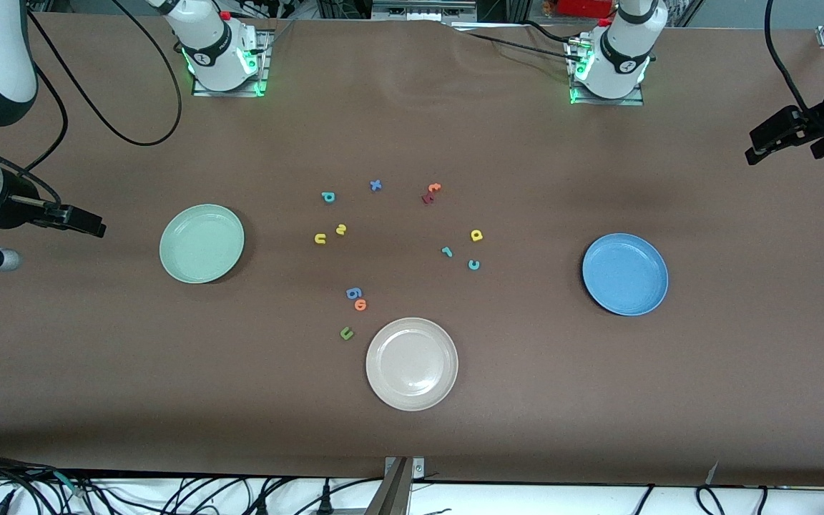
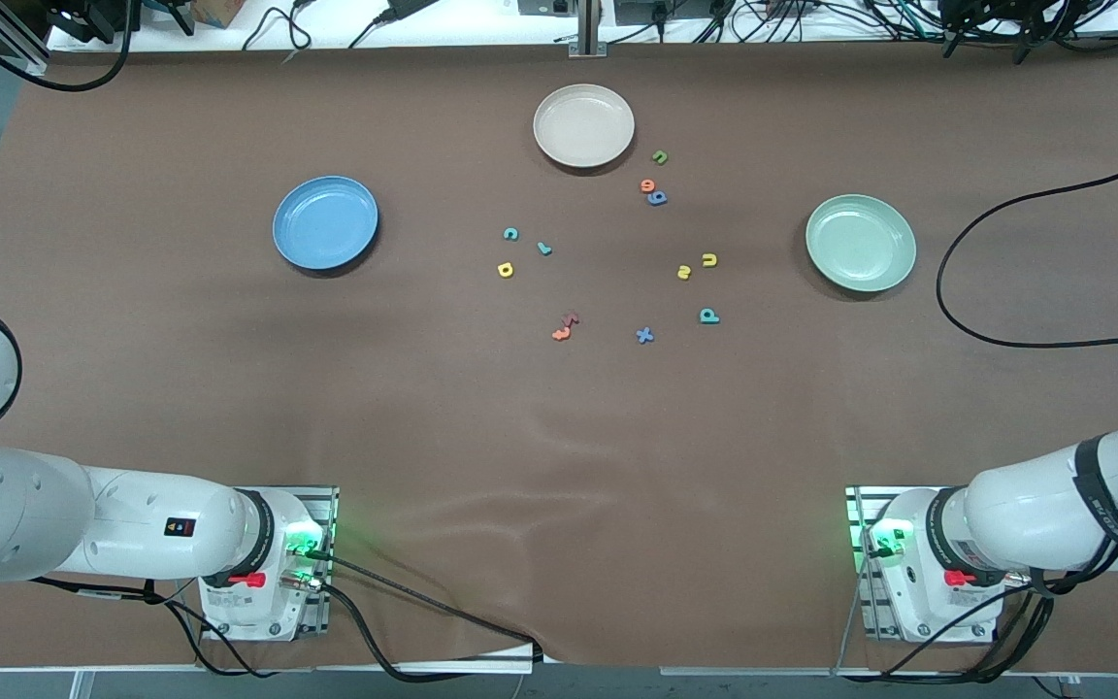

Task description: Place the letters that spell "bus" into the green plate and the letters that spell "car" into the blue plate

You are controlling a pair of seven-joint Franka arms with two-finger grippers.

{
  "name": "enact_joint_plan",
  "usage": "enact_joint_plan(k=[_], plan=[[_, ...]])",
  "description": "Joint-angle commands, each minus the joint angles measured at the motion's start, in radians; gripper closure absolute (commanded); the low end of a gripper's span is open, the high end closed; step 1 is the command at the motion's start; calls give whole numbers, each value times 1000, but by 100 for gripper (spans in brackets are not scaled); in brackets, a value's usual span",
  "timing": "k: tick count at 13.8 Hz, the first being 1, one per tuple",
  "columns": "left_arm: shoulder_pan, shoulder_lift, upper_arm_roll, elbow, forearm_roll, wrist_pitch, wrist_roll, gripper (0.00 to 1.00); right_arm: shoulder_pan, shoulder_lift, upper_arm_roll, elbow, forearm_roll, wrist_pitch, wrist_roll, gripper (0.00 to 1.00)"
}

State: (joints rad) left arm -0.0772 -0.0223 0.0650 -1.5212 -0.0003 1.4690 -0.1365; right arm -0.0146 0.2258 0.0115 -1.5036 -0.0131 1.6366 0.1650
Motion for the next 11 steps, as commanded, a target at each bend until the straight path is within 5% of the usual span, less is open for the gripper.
enact_joint_plan(k=[1, 11], plan=[[-3, -7, 4, -7, -17, -4, 11, 0, 1, -17, 1, -6, 1, -3, 21, 0], [-4, -7, 4, -7, -17, -2, 11, 0, 116, 1, 4, -10, -8, -3, 106, 0]])
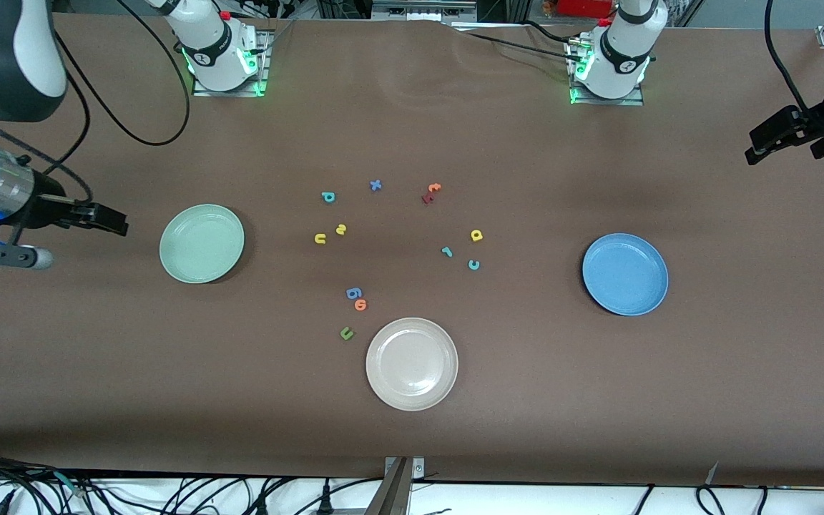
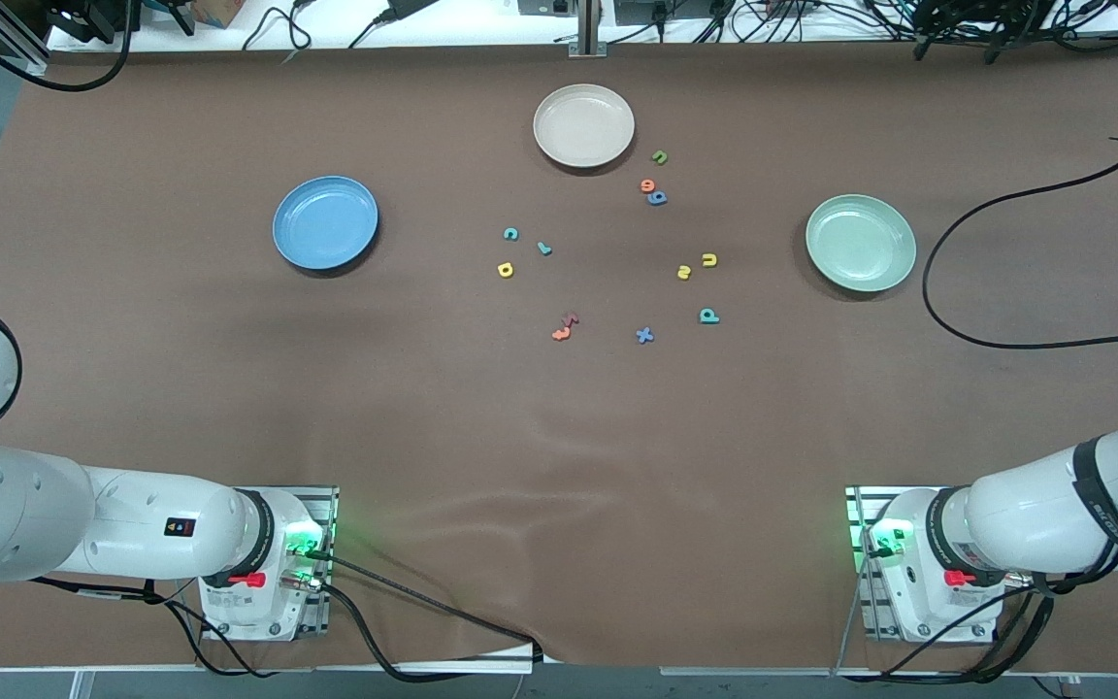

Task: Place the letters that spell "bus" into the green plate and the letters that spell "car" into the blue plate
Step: 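Grasp the yellow u letter with the right gripper while the left gripper reaches letters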

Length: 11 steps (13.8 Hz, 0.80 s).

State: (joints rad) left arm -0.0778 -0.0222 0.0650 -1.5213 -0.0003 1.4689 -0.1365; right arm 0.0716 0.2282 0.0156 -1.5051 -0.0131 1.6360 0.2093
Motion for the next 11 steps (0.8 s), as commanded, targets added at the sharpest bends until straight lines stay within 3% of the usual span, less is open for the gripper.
enact_joint_plan(k=[1, 4, 7, 11], plan=[[-4, -5, 4, -7, -17, -2, 11, 0, 51, 12, 0, -10, -4, 1, 115, 0], [-14, -5, 4, -7, -17, -2, 9, 0, 143, 54, 0, -17, -2, 56, 293, 0], [-16, -5, 4, -7, -17, -2, 9, 0, 217, 88, 0, -53, -2, 131, 320, 1], [-16, 33, 4, -4, -17, -2, 8, 0, 247, 80, 52, -243, -2, 336, 321, 1]])
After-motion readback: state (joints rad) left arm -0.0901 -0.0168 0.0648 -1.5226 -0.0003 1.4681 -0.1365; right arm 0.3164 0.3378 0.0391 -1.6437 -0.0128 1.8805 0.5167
